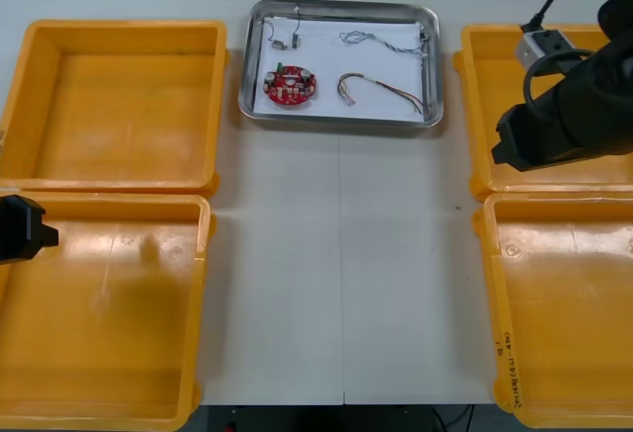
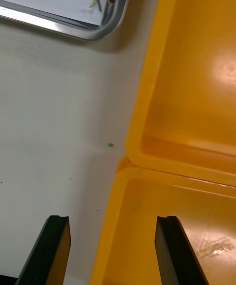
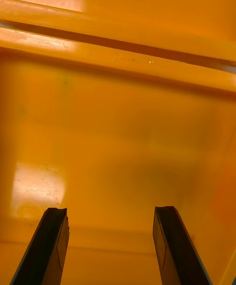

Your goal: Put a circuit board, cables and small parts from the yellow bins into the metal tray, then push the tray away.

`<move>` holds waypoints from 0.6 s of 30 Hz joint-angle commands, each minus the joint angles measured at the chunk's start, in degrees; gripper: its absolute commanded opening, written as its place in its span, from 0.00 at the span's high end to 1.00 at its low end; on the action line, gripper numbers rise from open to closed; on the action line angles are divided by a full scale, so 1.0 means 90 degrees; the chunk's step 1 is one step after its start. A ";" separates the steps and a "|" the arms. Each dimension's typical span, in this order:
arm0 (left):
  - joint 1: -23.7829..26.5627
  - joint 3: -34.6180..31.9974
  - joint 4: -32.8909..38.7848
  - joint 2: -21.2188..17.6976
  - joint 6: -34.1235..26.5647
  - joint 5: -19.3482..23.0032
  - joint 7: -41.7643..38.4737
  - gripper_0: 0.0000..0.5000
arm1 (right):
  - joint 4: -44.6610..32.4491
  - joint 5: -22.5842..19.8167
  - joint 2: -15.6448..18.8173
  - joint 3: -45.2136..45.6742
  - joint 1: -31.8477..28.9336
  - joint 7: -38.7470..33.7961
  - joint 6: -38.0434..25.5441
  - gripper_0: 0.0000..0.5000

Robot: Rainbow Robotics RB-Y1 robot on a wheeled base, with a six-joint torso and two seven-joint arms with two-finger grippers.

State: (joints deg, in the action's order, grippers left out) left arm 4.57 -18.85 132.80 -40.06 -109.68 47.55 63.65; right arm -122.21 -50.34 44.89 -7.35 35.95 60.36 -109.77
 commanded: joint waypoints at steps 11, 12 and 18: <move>-0.0117 -0.0190 0.0196 -0.0256 -0.0035 0.0039 0.0799 0.00 | 0.0024 -0.0188 0.1048 0.1500 -0.1416 0.0100 -0.0026 0.00; -0.0117 -0.0190 0.0196 -0.0256 -0.0035 0.0039 0.0799 0.00 | 0.0073 -0.0188 0.1077 0.1558 -0.1494 0.0139 0.0029 0.00; -0.0117 -0.0190 0.0196 -0.0256 -0.0035 0.0039 0.0799 0.00 | 0.0337 -0.0315 0.1272 0.1803 -0.2070 0.0305 0.0624 0.00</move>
State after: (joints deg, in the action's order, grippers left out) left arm 4.56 -18.86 132.80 -40.06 -109.68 47.55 63.65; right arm -119.92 -52.08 52.77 5.83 21.08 60.44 -107.10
